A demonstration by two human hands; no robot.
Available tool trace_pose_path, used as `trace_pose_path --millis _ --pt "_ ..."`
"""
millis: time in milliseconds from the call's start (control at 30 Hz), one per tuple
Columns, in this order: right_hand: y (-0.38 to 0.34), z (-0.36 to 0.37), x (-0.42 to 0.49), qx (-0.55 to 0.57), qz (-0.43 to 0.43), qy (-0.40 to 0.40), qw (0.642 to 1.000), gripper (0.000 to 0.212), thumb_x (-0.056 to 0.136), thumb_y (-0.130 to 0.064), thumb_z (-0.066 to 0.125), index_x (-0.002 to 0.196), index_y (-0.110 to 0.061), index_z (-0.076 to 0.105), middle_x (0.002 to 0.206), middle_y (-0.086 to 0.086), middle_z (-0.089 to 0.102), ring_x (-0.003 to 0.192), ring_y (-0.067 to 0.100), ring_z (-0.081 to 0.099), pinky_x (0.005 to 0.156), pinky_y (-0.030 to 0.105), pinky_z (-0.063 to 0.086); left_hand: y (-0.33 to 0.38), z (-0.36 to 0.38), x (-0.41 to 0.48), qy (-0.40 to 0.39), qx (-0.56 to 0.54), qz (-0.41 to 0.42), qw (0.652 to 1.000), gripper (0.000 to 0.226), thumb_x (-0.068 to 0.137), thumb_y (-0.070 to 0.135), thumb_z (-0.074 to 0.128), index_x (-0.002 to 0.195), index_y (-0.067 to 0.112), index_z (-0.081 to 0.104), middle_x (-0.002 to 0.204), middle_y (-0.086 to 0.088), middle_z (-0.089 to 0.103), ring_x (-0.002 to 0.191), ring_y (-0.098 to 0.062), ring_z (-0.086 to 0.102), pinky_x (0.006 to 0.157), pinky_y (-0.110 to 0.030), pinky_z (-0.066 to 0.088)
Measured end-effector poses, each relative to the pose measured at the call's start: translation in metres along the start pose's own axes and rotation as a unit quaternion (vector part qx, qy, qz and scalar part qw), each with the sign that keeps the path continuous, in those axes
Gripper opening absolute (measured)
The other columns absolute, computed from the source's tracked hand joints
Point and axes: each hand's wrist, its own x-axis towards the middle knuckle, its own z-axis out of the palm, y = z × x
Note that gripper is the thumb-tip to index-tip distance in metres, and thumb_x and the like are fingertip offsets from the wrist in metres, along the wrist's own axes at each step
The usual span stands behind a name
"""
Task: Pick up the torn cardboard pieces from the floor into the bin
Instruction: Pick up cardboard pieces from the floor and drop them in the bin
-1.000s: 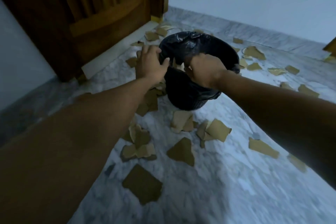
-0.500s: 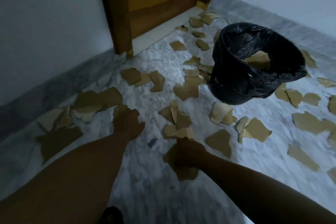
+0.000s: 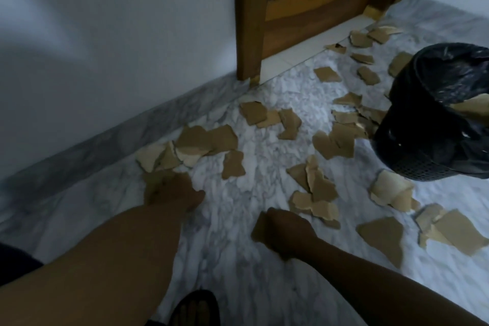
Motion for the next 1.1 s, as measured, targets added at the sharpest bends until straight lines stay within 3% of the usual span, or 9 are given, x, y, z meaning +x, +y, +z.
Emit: trace_pose_path --millis 100,200,367,467,667,767,900,1000,1100 --pt "-0.002 -0.007 0.011 0.001 -0.016 -0.001 1.0 0.049 0.09 -0.048 0.065 0.122 -0.014 0.051 0.113 0.006 0.062 0.102 0.026 0.064 0.078 0.034 0.05 0.032 -0.026 -0.052 0.02 0.101 0.19 0.976 0.062 0.086 0.053 0.061 0.14 0.024 0.05 0.149 -0.007 0.042 0.138 -0.028 0.039 0.11 -0.042 0.037" --pt "-0.001 -0.02 0.029 0.03 -0.014 0.015 0.999 0.039 0.091 -0.043 0.065 0.111 -0.012 0.051 0.105 0.007 0.06 0.098 0.028 0.063 0.073 0.032 0.045 0.041 -0.033 -0.051 -0.018 0.087 0.219 0.972 0.042 0.081 0.028 0.073 0.119 0.013 0.061 0.127 -0.012 0.06 0.115 -0.028 0.057 0.095 -0.038 0.049" --pt "-0.008 -0.04 0.056 0.099 -0.02 0.052 0.994 0.031 0.087 -0.03 0.072 0.083 -0.015 0.045 0.084 0.004 0.052 0.073 0.022 0.052 0.068 0.035 0.046 0.03 -0.045 -0.035 -0.074 0.043 0.136 0.987 0.076 0.063 0.03 0.09 0.126 0.011 0.051 0.129 -0.014 0.049 0.092 -0.018 0.056 0.078 -0.02 0.05" --pt "-0.018 -0.041 0.068 0.109 -0.023 0.038 0.993 0.024 0.09 -0.029 0.069 0.096 -0.009 0.057 0.099 0.011 0.06 0.088 0.027 0.061 0.074 0.034 0.044 0.016 -0.041 -0.034 -0.033 0.093 0.152 0.984 0.103 0.047 0.057 0.089 0.13 0.015 0.046 0.131 -0.012 0.041 0.112 -0.023 0.048 0.095 -0.032 0.047" --pt "-0.037 -0.001 0.073 0.049 -0.049 -0.062 0.996 0.058 0.101 -0.03 0.056 0.148 -0.002 0.037 0.151 0.012 0.042 0.138 0.025 0.042 0.11 0.027 0.029 -0.011 -0.045 -0.021 0.032 0.015 0.119 0.992 0.073 0.073 0.056 0.071 0.121 0.008 0.044 0.117 -0.013 0.055 0.114 -0.035 0.052 0.097 -0.043 0.043" --pt "-0.04 0.001 0.083 0.047 -0.042 -0.086 0.994 0.063 0.1 -0.027 0.057 0.151 -0.001 0.03 0.155 0.014 0.037 0.141 0.026 0.039 0.111 0.029 0.03 -0.021 -0.059 -0.009 0.092 0.023 0.121 0.988 0.065 0.086 0.057 0.049 0.12 0.002 0.055 0.119 -0.019 0.055 0.109 -0.036 0.057 0.094 -0.043 0.045" --pt "-0.043 0.0 0.093 0.014 -0.048 -0.106 0.993 0.064 0.096 -0.029 0.062 0.147 -0.001 0.035 0.146 0.014 0.045 0.133 0.028 0.047 0.106 0.033 0.037 -0.023 -0.075 0.019 0.1 0.072 0.025 0.992 0.073 0.082 0.057 0.067 0.136 0.013 0.045 0.146 -0.012 0.028 0.133 -0.035 0.03 0.103 -0.046 0.036" --pt "-0.041 0.003 0.097 0.001 -0.061 -0.094 0.994 0.047 0.098 -0.029 0.057 0.136 -0.004 0.046 0.136 0.013 0.053 0.123 0.028 0.054 0.098 0.033 0.04 -0.022 -0.083 0.044 0.017 0.076 0.026 0.997 0.087 0.077 0.061 0.071 0.145 0.018 0.038 0.161 -0.009 -0.004 0.144 -0.037 0.013 0.111 -0.047 0.029" --pt "-0.041 0.002 0.097 0.001 -0.065 -0.094 0.993 0.045 0.097 -0.03 0.058 0.133 -0.004 0.048 0.134 0.013 0.054 0.121 0.029 0.055 0.1 0.035 0.041 -0.015 -0.094 0.058 -0.014 0.106 0.022 0.994 0.097 0.076 0.065 0.07 0.149 0.013 0.034 0.158 -0.015 0.014 0.141 -0.04 0.023 0.112 -0.044 0.03"
